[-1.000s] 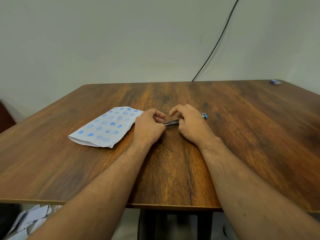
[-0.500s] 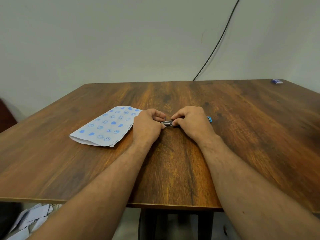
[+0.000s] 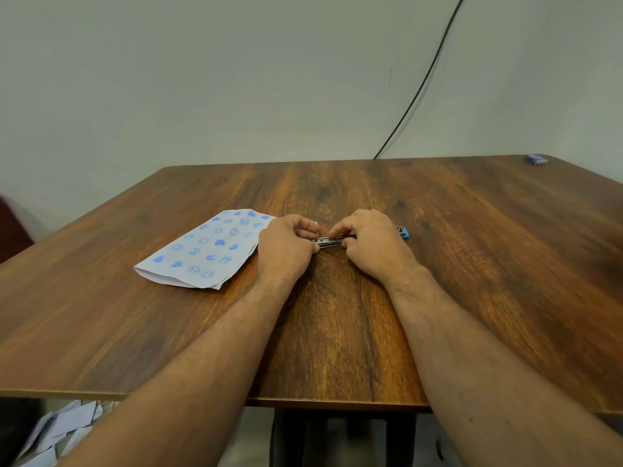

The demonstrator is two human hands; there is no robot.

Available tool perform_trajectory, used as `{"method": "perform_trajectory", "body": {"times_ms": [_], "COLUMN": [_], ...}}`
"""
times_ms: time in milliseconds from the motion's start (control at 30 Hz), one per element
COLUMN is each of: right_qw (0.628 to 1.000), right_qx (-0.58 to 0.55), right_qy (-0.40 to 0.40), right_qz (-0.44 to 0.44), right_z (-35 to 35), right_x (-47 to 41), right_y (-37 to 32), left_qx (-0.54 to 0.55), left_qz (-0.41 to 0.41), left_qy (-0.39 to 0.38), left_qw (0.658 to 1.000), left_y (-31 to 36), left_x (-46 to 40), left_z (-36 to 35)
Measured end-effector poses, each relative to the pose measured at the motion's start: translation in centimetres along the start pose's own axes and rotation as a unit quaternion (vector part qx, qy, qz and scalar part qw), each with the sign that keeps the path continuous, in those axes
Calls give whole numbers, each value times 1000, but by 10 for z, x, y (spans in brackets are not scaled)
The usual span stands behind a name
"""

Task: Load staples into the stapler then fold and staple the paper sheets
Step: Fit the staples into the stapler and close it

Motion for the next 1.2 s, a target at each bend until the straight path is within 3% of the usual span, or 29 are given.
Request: {"method": "perform_trajectory", "body": {"times_ms": [233,433,600,800,933,1067,1200], "right_qw": [995,995,995,986,948,907,839], "right_qx": [31,22,30,-90,-243,-324,-468], "right_qy": [4,10,61,126,172,208,213], "right_qz": [-91,-95,-66,-67,-112,-168,-177], "right_z": [6,0,8,15,24,26,20], "right_x": [6,3,1,2,6,13,13], "right_y": [21,26,23,27,42,59,64], "left_qx": [17,14,-16,-6,22,33,35], "left_qz": [5,-9,-11,-5,2,-3,-8], "left_qy": [53,46,42,51,67,77,86], "left_qw": [998,999,999,999,997,996,996], "left_y": [1,6,8,6,2,2,1], "left_x": [4,6,6,5,3,2,3], "left_z": [10,9,7,10,15,17,18]}}
Point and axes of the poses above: each hand's wrist, its own x-axis away from the middle knuckle, its own z-axis out of the back of the hand, y = z × x, the point moved 9 cm from there along -x, towards the middle knuckle, and after that the axes turned 4 degrees about -y, right-handed, at the moved point
